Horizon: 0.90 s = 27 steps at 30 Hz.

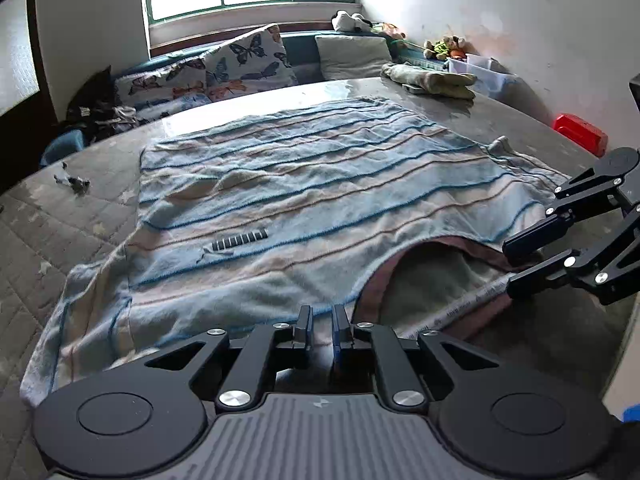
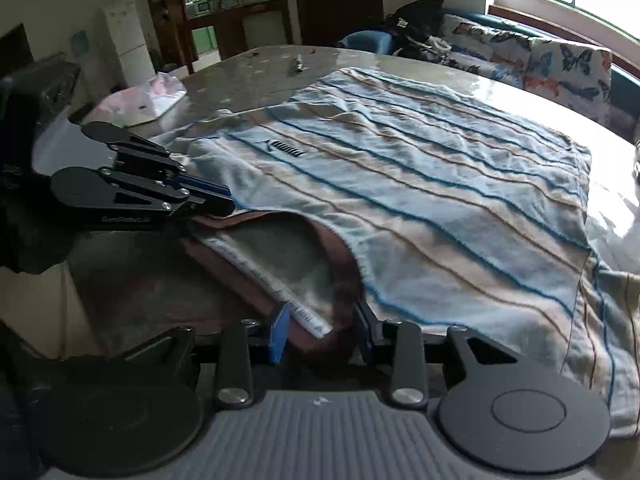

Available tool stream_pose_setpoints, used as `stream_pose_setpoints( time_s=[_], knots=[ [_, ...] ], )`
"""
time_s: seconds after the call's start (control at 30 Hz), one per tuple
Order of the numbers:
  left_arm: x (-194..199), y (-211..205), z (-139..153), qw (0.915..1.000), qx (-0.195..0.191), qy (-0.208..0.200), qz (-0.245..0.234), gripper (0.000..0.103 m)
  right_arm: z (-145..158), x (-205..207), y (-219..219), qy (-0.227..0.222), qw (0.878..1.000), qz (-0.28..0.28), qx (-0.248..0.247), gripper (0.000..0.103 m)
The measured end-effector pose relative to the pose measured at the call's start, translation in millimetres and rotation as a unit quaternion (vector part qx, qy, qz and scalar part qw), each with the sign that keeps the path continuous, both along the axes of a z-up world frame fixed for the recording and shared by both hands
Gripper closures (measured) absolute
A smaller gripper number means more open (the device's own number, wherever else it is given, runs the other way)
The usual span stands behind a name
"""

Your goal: Fold towel

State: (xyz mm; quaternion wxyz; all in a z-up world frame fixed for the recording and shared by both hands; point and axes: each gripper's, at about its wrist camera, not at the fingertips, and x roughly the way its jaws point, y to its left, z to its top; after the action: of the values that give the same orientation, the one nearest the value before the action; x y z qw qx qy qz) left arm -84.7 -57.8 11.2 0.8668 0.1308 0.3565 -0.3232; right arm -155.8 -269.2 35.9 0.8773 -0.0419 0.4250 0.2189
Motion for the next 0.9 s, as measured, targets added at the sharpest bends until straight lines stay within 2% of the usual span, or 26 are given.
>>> stream_pose_setpoints(
  time_s=[0.1,0.17,0.23,0.3,0.47,0.57,0.73,0.9],
  knots=[
    [1,3,4,1.0000,-0.004,0.009,-0.002,0.088,13,-1,-8,-0.020,1.000,-0.010,0.005,0.067],
    [2,-1,9,1.0000,-0.006,-0.002,-0.002,0.081,20,3,-16,-0.034,0.999,-0.029,0.004,0.060],
    [1,-3,12,0.9999,-0.008,-0.013,-0.001,0.067,22,7,-28,-0.043,0.997,-0.061,-0.003,0.059],
    [0,-4,12,0.9998,-0.004,-0.019,0.000,0.061,20,9,-38,-0.051,0.995,-0.087,-0.022,0.059],
    [-4,-4,0,0.9999,0.008,-0.006,-0.005,0.061,0,10,-71,-0.014,0.989,-0.147,-0.027,0.059],
    [-9,0,-3,0.9999,0.008,0.000,-0.009,0.057,-9,-4,-76,-0.013,0.989,-0.142,-0.047,0.059],
    [-10,3,-2,0.9999,0.007,0.003,-0.014,0.057,0,-15,-81,0.005,0.989,-0.141,-0.051,0.059],
    [-9,4,-3,0.9999,0.005,0.004,-0.012,0.057,10,0,-101,-0.031,0.981,-0.182,-0.055,0.058]
  ],
)
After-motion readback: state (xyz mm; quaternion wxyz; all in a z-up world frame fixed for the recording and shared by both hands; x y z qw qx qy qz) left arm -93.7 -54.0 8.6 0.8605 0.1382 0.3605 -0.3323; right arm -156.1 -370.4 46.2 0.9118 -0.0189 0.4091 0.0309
